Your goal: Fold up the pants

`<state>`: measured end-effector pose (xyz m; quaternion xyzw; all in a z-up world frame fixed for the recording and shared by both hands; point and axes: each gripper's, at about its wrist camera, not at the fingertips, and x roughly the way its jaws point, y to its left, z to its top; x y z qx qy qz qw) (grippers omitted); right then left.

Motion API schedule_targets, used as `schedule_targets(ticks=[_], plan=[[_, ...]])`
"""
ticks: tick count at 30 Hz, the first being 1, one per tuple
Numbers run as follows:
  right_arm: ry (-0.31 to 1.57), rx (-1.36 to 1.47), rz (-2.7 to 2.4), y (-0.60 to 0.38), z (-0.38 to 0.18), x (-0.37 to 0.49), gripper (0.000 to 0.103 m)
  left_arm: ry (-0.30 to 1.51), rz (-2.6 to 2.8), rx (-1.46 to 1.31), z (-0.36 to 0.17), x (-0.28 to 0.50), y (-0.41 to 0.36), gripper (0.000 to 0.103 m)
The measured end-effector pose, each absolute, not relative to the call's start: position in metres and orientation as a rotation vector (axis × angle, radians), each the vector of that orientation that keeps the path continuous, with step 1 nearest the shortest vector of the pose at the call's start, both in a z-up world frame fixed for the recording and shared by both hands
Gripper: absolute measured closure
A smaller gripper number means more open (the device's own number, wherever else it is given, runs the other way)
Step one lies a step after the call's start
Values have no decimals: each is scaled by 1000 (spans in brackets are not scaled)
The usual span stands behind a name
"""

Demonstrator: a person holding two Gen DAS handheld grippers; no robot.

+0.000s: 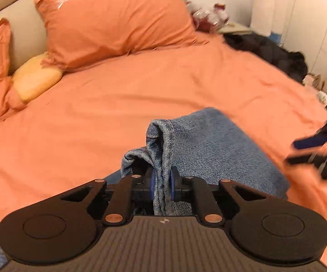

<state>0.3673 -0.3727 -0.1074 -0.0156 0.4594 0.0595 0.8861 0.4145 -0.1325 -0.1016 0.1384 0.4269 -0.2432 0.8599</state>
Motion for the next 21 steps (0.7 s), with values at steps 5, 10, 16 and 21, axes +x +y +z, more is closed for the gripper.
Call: schedule_targets(ticks=[5, 10, 16, 21], plan=[[990, 45, 181, -381, -127, 386, 95, 1001, -439, 278, -142, 436, -113, 89], [1107, 20, 239, -355, -170, 395, 96, 1059, -433, 240, -180, 448, -102, 89], [1183, 26, 218, -353, -203, 408, 96, 1110, -403, 309, -205, 459, -113, 87], [1191, -5, 209, -350, -188, 409, 96, 1103, -397, 330, -199, 451, -115, 85]])
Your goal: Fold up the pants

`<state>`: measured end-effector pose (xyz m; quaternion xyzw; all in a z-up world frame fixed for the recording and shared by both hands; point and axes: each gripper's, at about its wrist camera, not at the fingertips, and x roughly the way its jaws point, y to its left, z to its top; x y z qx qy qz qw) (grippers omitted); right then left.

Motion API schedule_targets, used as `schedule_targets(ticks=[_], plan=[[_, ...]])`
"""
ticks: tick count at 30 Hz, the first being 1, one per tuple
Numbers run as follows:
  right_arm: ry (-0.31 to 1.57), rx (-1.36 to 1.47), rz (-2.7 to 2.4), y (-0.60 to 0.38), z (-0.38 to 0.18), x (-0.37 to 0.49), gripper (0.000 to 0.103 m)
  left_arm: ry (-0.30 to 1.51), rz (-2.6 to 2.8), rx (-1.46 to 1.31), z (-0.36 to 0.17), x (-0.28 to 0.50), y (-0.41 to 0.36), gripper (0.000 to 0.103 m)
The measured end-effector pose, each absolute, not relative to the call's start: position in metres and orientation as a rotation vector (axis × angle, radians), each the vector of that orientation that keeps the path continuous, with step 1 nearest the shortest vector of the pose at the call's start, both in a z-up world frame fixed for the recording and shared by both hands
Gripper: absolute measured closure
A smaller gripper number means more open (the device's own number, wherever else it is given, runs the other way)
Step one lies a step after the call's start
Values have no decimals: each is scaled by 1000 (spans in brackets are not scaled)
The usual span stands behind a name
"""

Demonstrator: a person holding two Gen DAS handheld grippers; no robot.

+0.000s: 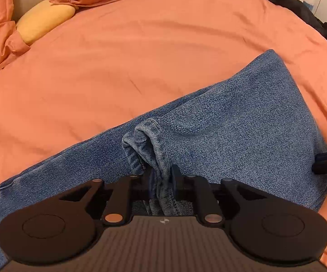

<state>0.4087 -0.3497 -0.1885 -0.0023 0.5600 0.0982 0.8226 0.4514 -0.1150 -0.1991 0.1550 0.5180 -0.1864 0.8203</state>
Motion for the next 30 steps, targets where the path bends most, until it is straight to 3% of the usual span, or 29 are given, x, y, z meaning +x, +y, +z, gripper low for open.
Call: schedule_targets(ticks=[8, 20, 30], plan=[[1032, 46, 129, -367, -137, 449, 95, 1115, -416, 339, -191, 449, -107, 84], [1121, 123, 42, -358, -207, 525, 97, 1163, -475, 267, -212, 477, -93, 79], [1159, -12, 68, -337, -177, 491, 95, 1176, -456, 234, -200, 465, -85, 73]])
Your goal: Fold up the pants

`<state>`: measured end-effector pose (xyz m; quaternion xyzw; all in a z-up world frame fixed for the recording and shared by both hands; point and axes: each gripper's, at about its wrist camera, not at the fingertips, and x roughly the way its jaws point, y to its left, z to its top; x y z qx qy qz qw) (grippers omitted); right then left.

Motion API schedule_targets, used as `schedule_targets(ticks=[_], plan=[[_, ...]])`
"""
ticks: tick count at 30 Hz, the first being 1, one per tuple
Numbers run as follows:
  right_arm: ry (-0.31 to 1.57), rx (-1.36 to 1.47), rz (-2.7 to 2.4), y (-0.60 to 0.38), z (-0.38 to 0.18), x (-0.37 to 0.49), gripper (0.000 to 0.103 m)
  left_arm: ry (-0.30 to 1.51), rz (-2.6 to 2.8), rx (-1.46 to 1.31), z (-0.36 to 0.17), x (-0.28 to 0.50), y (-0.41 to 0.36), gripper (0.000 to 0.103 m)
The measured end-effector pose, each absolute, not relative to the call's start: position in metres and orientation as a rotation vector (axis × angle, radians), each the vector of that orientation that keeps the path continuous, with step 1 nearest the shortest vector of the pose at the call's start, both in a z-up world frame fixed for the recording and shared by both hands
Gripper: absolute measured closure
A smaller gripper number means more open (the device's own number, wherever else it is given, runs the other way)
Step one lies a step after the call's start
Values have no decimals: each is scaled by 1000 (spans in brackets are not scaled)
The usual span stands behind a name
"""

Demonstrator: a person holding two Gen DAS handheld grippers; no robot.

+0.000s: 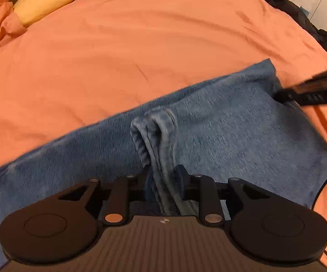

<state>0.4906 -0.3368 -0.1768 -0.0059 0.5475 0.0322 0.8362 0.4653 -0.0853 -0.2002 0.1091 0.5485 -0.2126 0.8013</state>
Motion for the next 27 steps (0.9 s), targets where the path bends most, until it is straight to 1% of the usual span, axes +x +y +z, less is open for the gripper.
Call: schedule_targets(ticks=[4, 7, 10, 14, 18, 20, 25, 27], plan=[[1179, -37, 124, -339, -168, 445, 95, 1167, -485, 256, -192, 438, -82, 73], [1224, -46, 137, -340, -183, 422, 95, 1142, -504, 312, -189, 417, -87, 73], [1183, -18, 111, -338, -191, 412, 95, 1155, -485, 348, -196, 406, -94, 73], [1192, -20, 113, -339, -172, 405, 95, 1143, -455, 407, -198, 395, -103, 73], [1174, -39, 142, -345, -154, 379, 95, 1141, -458, 458, -195, 389, -112, 73], [1180, -42, 157, -347, -158, 371, 94, 1137, -454, 483, -199, 388, -118, 73], [1212, -68, 144, -349, -193, 362, 92, 1122, -442, 510, -208, 384, -126, 73], [1190, -66, 146, -350, -190, 357, 92, 1108, -437, 534, -211, 380, -132, 73]])
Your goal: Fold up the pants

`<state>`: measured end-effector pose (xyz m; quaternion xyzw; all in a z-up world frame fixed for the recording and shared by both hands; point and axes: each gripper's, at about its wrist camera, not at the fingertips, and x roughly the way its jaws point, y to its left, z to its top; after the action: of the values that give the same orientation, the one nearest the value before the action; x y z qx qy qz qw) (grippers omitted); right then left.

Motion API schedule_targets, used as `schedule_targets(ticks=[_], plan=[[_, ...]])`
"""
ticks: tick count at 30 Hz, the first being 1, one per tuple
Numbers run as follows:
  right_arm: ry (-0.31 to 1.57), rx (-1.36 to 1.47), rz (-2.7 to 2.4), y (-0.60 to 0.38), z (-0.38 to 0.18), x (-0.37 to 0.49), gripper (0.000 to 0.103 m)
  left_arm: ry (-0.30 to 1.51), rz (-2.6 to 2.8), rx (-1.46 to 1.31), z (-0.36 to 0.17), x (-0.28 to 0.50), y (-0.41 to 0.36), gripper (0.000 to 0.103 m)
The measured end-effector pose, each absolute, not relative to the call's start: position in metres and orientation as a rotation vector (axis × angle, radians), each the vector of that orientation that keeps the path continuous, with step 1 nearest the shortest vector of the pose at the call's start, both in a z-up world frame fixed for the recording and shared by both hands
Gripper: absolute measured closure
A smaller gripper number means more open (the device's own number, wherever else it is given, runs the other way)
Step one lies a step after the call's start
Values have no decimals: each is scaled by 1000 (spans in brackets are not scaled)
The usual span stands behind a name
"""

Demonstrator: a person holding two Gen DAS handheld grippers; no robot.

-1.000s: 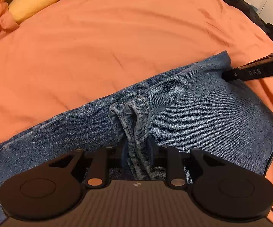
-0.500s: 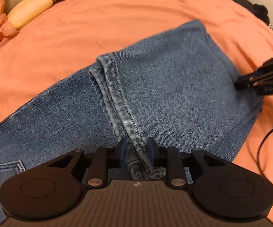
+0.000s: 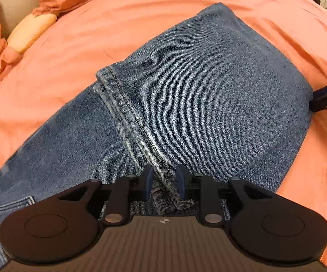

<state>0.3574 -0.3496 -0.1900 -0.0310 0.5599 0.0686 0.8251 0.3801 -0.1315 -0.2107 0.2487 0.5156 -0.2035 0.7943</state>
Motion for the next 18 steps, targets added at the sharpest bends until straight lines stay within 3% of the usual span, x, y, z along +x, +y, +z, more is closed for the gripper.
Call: schedule_targets(ticks=[3, 5, 10, 12, 14, 18], plan=[[1118, -47, 146, -356, -175, 341, 88, 1107, -434, 546, -204, 376, -129, 73], [1069, -79, 133, -355, -174, 324, 74, 1104, -436, 549, -203, 375, -132, 73], [985, -36, 116, -355, -190, 299, 74, 1109, -438, 527, -198, 375, -130, 73], [978, 41, 89, -362, -196, 306, 80, 1116, -440, 508, -197, 377, -128, 80], [987, 90, 65, -362, -204, 318, 101, 1117, -445, 505, -194, 377, -129, 83], [945, -54, 36, -344, -191, 314, 103, 1104, -439, 573, -192, 374, -133, 90]])
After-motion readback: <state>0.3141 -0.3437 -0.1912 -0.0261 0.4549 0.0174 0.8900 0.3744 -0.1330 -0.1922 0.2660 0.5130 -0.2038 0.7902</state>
